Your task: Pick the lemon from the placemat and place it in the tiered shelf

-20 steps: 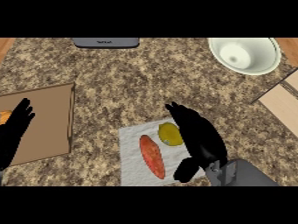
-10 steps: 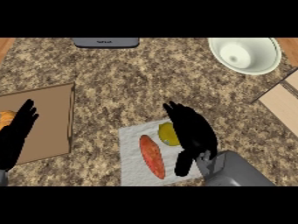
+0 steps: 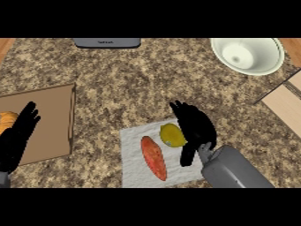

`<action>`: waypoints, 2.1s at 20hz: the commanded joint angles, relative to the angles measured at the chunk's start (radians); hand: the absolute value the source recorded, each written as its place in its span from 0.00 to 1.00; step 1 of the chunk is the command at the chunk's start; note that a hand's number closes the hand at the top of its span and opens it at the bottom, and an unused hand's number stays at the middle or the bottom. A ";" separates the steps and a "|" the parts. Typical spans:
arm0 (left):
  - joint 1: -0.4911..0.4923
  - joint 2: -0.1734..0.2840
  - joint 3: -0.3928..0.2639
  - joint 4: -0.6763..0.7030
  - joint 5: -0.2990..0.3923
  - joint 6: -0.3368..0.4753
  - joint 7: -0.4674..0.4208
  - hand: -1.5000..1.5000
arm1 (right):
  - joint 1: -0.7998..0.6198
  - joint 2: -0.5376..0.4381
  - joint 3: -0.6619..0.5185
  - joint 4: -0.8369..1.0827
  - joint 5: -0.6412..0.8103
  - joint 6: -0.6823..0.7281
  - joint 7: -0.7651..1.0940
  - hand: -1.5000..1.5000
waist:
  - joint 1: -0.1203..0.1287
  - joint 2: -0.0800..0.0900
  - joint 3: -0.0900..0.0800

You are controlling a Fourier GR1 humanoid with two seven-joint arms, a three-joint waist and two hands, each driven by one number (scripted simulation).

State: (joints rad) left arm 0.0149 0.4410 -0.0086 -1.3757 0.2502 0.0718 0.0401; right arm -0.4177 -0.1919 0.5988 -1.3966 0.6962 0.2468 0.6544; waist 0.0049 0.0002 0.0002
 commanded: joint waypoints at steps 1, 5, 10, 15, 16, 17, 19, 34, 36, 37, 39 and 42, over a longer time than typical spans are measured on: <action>0.026 0.006 0.036 -0.052 -0.026 -0.044 0.031 0.50 | 0.030 0.042 -0.041 0.000 0.057 0.021 -0.041 0.00 | -0.001 -0.001 0.000; 0.037 -0.026 0.046 -0.126 -0.037 -0.021 0.092 0.50 | -0.026 0.073 -0.101 0.161 0.103 -0.034 -0.162 0.00 | 0.001 0.000 0.000; -0.028 -0.019 0.104 -0.007 -0.042 -0.085 0.051 0.50 | 0.006 0.119 -0.108 0.270 0.164 -0.094 -0.237 0.00 | -0.001 0.000 0.000; 0.076 -0.062 0.094 -0.121 -0.094 -0.075 0.051 0.50 | -0.022 0.156 -0.165 0.324 0.195 -0.070 -0.258 1.00 | 0.003 0.000 0.000; 0.008 -0.055 0.123 0.018 -0.089 -0.109 -0.008 0.50 | -0.006 0.176 -0.173 0.340 0.187 -0.087 -0.256 1.00 | 0.000 0.001 0.000; 0.040 -0.075 0.110 -0.111 -0.085 -0.084 0.081 0.50 | 0.012 0.169 -0.188 0.280 0.176 -0.064 -0.267 1.00 | 0.000 -0.001 0.000; 0.020 -0.110 0.103 -0.056 -0.115 -0.077 0.048 0.50 | -0.008 0.166 -0.189 0.362 0.218 -0.085 -0.331 1.00 | 0.000 0.000 0.000; 0.035 -0.096 0.157 -0.034 -0.117 -0.121 0.030 0.50 | 0.044 0.067 -0.384 0.234 0.356 -0.248 -0.048 1.00 | -0.024 -0.009 -0.002; 0.025 -0.103 0.159 -0.027 -0.128 -0.098 0.033 0.50 | 0.075 0.012 -0.474 0.224 0.370 -0.289 0.059 1.00 | -0.061 -0.012 -0.002; 0.031 -0.080 0.175 -0.028 -0.115 -0.116 0.045 0.50 | 0.046 0.008 -0.498 0.165 0.368 -0.273 0.108 1.00 | -0.049 -0.015 -0.002; 0.026 -0.111 0.147 -0.068 -0.141 -0.080 0.064 0.50 | 0.080 -0.017 -0.486 0.039 0.388 -0.223 0.169 1.00 | -0.043 -0.016 -0.002; 0.023 -0.095 0.164 -0.041 -0.109 -0.133 0.052 0.50 | 0.186 0.013 -0.430 -0.169 0.452 -0.200 0.284 1.00 | -0.034 -0.011 -0.002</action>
State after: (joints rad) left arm 0.0329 0.3507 0.1580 -1.4090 0.1329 -0.0446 0.0908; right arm -0.3153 -0.1836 0.1511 -1.3618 1.0912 0.0199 0.7879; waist -0.0307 -0.0107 -0.0017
